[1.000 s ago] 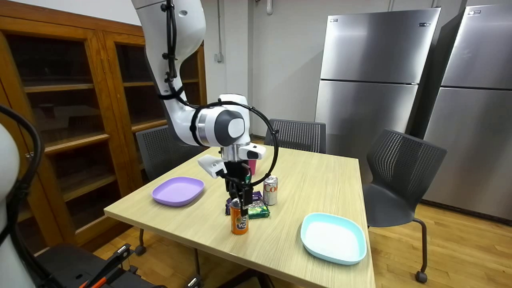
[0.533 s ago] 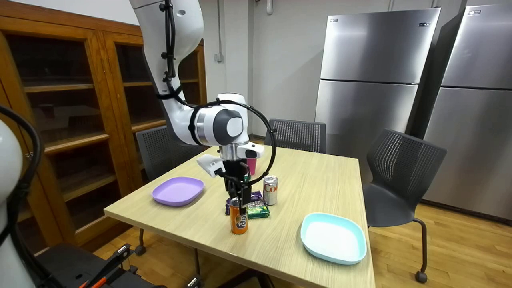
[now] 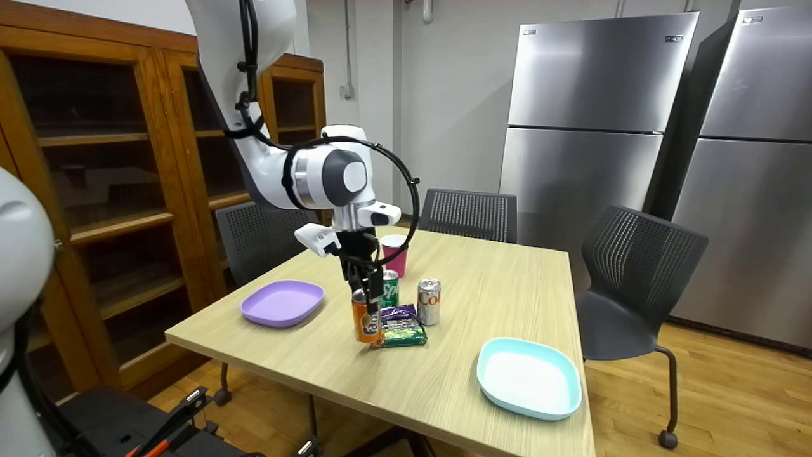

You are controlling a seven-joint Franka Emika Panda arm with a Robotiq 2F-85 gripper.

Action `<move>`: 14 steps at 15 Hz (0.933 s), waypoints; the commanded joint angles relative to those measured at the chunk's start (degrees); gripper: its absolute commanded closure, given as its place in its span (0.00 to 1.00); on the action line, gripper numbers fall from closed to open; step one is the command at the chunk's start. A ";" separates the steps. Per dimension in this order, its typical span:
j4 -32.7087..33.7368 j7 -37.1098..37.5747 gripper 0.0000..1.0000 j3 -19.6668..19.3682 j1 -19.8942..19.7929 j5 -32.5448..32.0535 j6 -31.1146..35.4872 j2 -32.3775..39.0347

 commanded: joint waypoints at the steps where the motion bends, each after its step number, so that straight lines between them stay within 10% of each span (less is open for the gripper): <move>1: -0.67 4.72 0.60 0.50 2.89 -3.99 -3.61 -4.78; 14: 8.45 7.88 0.60 12.10 6.42 -5.95 -10.62 -1.74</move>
